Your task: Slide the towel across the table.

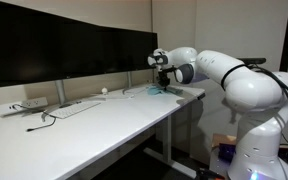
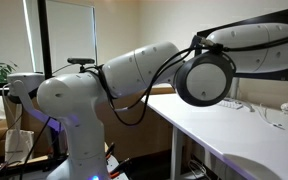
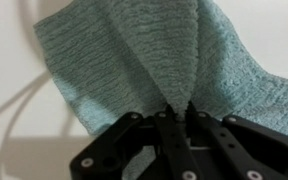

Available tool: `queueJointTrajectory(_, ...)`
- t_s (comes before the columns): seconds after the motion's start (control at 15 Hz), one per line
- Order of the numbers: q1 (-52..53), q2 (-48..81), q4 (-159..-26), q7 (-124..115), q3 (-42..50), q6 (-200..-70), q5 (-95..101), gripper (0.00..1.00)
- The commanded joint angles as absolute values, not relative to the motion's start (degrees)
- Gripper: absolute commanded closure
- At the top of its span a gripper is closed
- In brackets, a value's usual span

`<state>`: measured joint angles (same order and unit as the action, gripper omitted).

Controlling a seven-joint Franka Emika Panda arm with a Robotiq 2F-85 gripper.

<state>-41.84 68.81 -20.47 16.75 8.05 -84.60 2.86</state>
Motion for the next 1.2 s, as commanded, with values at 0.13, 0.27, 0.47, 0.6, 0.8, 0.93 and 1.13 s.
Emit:
queueJointTrajectory(0.13,-46.2,67.4,-21.5,11.0,7.8,-86.3,2.5,0.92)
queueJointTrajectory(0.27,-47.4,67.2,-21.5,9.4,7.9,-86.5,2.5,0.91)
queueJointTrajectory(0.47,-49.1,66.8,-21.4,7.3,8.2,-86.6,2.7,0.91)
queueJointTrajectory(0.6,-50.0,66.7,-21.3,6.4,8.5,-87.0,3.0,0.91)
queueJointTrajectory(0.8,-51.6,66.0,-21.4,5.4,8.6,-87.2,2.9,0.91)
queueJointTrajectory(0.93,-52.0,65.6,-21.2,6.0,8.4,-87.6,2.9,0.91)
queueJointTrajectory(1.13,-51.5,65.5,-21.5,7.1,8.2,-88.0,3.1,0.92)
